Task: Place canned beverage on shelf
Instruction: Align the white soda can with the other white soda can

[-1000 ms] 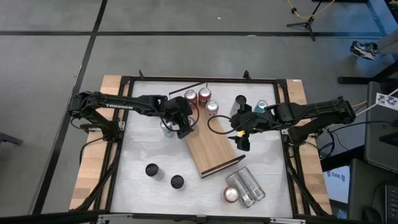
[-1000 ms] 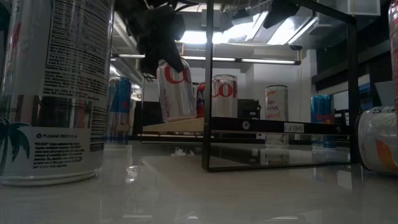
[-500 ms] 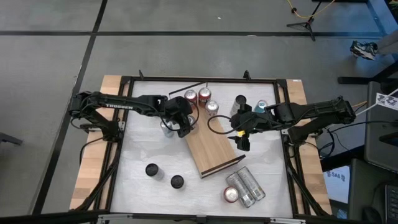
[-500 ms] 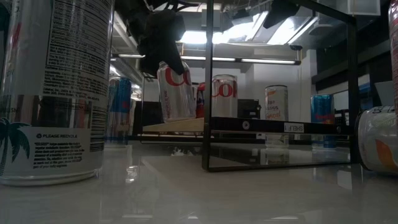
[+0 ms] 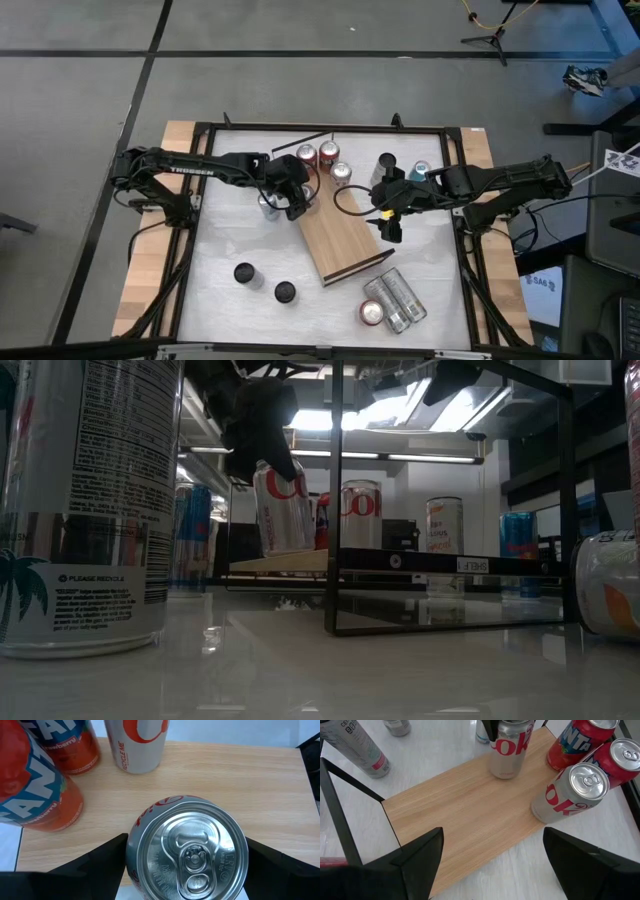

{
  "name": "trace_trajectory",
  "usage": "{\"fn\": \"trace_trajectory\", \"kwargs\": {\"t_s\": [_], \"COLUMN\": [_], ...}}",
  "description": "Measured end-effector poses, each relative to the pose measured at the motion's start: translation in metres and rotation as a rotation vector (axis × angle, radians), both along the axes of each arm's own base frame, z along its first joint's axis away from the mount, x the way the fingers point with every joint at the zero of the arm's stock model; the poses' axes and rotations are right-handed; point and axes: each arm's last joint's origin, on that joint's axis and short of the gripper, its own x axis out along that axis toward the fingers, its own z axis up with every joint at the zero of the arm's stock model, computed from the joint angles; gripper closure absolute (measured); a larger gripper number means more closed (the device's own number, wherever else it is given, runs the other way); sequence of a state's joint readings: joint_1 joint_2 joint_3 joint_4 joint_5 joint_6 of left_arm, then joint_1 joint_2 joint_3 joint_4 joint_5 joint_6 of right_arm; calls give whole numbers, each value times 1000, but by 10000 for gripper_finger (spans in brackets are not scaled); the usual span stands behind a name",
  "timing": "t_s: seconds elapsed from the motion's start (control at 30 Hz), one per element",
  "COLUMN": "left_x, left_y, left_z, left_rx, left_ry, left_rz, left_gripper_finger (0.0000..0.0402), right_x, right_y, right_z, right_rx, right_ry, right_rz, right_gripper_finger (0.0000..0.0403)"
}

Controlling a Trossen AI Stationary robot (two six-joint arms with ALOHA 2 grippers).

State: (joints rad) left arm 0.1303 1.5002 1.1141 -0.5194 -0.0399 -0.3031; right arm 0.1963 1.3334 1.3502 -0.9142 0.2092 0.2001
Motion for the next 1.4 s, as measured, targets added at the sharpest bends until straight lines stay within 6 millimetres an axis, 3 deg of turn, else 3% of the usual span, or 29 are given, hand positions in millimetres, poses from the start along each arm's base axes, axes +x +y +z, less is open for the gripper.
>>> {"fn": "trace_trajectory", "kwargs": {"t_s": [0.43,0.77,1.17,1.4], "left_x": [0,0,-2,-8], "left_y": [0,3,3,2], "left_z": [0,2,3,21], "left_rx": [0,61,62,69], "left_ry": [0,-4,-5,-99], "left_rz": [-1,78,80,84], "left_gripper_finger": [79,5,7,7], "right_x": [0,0,0,3], "right_y": [0,0,0,1], "right_z": [0,0,0,2], "right_rx": [0,0,-18,-13], "right_ry": [0,0,-4,-34], "right_rz": [0,0,22,23], "right_gripper_finger": [65,65,65,65]}}
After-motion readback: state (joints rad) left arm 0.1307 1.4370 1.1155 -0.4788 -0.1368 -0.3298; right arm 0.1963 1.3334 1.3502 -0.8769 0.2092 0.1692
